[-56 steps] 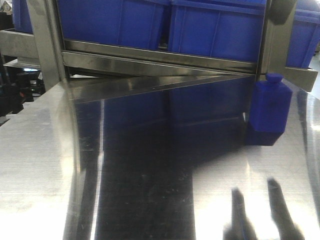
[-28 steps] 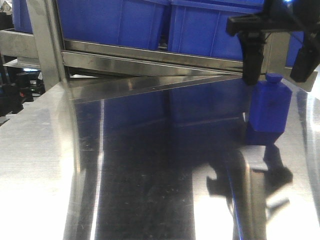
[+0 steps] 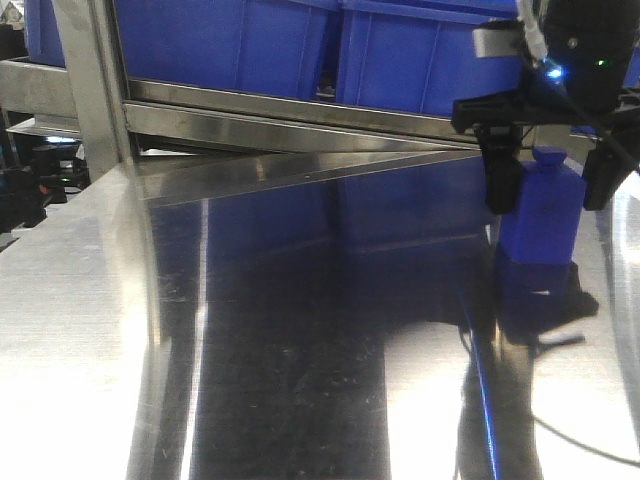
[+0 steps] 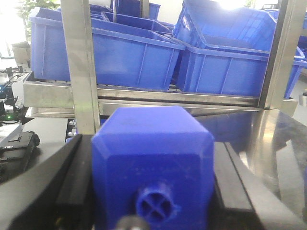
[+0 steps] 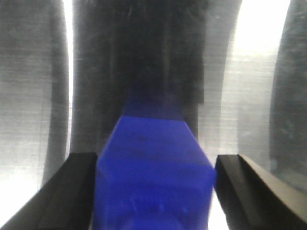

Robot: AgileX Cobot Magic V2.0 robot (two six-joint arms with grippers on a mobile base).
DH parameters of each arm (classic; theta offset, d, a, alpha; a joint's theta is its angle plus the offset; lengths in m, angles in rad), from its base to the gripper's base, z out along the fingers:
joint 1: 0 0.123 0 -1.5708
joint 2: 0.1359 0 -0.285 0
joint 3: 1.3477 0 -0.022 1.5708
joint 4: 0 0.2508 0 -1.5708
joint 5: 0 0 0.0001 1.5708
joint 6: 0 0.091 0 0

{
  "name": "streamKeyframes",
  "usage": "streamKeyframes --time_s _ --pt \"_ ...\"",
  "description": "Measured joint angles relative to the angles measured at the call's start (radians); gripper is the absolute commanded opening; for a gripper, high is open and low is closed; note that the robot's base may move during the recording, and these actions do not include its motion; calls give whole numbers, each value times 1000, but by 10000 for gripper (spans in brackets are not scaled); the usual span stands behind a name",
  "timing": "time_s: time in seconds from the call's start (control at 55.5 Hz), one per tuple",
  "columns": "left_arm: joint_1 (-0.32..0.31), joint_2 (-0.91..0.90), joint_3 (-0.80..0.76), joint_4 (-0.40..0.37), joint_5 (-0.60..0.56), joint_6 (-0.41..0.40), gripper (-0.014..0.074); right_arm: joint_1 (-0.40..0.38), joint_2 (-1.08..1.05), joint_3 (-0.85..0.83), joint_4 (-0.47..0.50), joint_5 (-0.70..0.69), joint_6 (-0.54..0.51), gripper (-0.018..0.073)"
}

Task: Pick and sort blue part to right shelf
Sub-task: 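Lower the right gripper onto the blue bottle-shaped part and grasp it, then lift the bottle-shaped part clear of the table with the right gripper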

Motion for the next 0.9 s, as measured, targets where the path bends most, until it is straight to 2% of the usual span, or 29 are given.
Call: streamKeyframes --time_s 0.09,0.234,0.288,0.486,0.648,0.756,0.9 --pt "0 0 0 0 0 0 269 0 15 0 2 -2 0 511" --pt "0 0 0 2 0 0 269 0 21 0 2 -2 0 289" --pt "0 0 0 8 7 0 269 0 21 0 2 -2 0 236" --pt "0 -7 2 56 81 0 258 0 21 0 2 9 2 227" --pt "0 -81 2 113 116 -17 258 0 -27 26 2 0 -7 227" --pt "0 -150 11 161 160 -39 258 0 -105 91 -4 -42 -13 227" --pt "0 -222 35 182 221 -51 258 0 -241 211 -10 -121 -40 227"
